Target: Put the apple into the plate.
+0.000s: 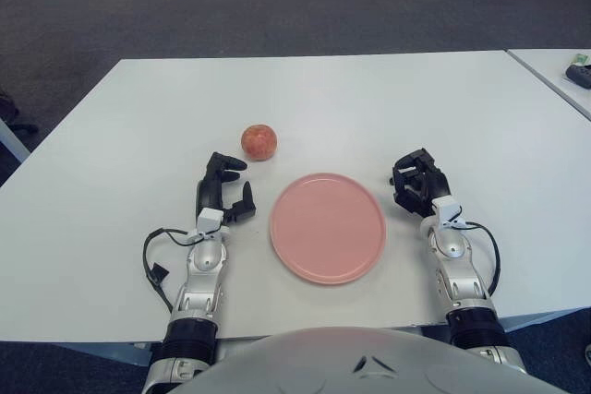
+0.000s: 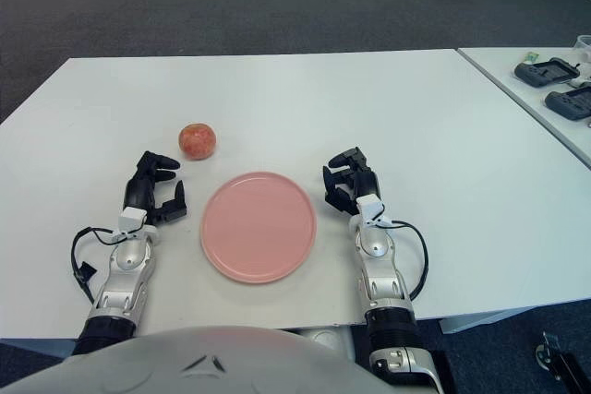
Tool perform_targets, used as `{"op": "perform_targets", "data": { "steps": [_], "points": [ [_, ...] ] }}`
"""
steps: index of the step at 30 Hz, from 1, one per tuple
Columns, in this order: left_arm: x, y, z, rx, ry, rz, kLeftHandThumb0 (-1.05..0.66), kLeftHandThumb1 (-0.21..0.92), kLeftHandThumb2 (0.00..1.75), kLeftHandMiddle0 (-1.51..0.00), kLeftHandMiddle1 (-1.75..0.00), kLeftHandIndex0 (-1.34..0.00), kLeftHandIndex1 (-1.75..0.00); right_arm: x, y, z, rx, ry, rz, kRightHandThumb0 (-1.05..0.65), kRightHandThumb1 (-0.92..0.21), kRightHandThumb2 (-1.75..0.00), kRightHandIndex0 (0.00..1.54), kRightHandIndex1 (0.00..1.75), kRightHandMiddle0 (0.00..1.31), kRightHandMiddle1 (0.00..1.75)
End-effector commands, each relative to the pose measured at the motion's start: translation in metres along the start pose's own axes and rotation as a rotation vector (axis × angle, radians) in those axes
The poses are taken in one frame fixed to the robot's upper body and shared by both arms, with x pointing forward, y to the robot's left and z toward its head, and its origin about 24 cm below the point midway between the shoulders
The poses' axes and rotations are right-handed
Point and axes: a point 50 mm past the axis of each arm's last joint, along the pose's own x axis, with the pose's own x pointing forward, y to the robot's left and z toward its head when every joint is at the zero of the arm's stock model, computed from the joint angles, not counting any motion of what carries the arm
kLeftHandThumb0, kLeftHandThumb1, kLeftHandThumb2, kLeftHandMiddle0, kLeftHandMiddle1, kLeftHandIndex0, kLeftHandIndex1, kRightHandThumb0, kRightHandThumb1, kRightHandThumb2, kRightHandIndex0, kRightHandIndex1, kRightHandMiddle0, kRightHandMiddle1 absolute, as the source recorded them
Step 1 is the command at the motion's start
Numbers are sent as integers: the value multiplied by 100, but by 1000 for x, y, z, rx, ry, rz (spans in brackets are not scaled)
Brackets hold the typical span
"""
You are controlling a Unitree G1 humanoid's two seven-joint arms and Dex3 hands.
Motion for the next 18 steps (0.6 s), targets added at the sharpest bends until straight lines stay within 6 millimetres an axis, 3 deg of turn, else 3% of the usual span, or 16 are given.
{"op": "perform_targets", "data": {
  "steps": [1,7,12,18],
  "points": [
    [5,2,8,67,-98,41,-1,30,133,-66,-168,-38,-175,-4,2,-13,-13,85,16,-36,-75,-77,52,139,29,175],
    [12,5,16,160,-203,87,-1,33,131,-64,-169,-36,-175,-4,2,-14,-14,96,13,-36,-77,-75,50,138,28,175],
    [49,12,37,305,-318,100,-1,34,129,-63,-170,-35,-175,-3,2,-14,-17,97,15,-36,-75,-78,50,139,29,175],
    [64,15,55,416,-411,78,-1,37,125,-61,-167,-34,-175,-2,2,-15,-13,104,14,-37,-73,-79,50,138,30,175]
  ]
}}
